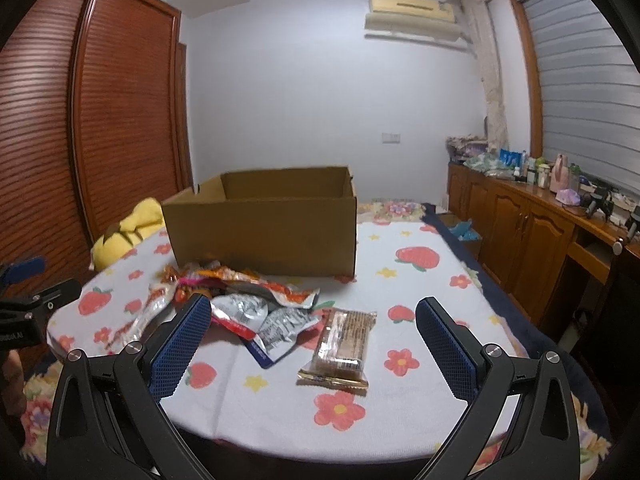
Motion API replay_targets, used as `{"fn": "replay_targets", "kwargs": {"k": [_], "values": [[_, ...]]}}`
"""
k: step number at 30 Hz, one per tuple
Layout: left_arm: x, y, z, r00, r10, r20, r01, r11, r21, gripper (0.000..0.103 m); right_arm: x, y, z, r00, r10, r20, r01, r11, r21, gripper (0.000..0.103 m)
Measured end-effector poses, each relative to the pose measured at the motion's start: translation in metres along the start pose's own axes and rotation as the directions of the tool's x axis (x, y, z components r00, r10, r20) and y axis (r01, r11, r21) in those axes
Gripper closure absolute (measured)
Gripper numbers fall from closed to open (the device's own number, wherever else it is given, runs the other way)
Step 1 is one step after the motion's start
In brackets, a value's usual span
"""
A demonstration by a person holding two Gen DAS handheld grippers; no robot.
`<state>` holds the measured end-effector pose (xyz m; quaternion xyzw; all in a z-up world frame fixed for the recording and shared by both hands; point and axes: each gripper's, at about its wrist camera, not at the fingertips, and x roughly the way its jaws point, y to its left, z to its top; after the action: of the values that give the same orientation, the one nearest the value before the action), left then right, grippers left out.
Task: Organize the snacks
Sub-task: 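Grasp the chicken-feet packet with the left tool while the right tool grasps the cake bar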
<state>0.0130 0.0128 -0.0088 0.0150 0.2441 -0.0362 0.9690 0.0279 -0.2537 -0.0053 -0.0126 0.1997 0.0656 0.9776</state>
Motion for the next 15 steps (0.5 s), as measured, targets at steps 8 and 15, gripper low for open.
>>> {"fn": "replay_targets", "kwargs": {"k": [8,15], "values": [[0.046,0.004,-0.009,0.993,0.003,-0.122,0.004,0.998,0.059,0.001,0.041,-0.013,-0.011,0.990,0.018,-0.140,-0.021,1.000,-0.016,0.007],[0.079,0.009,-0.014,0.972,-0.054,-0.230,0.067,0.996,0.052,0.001,0.070,-0.026,-0.013,0.973,0.050,-0.227,-0.055,0.998,-0.013,0.010]]}}
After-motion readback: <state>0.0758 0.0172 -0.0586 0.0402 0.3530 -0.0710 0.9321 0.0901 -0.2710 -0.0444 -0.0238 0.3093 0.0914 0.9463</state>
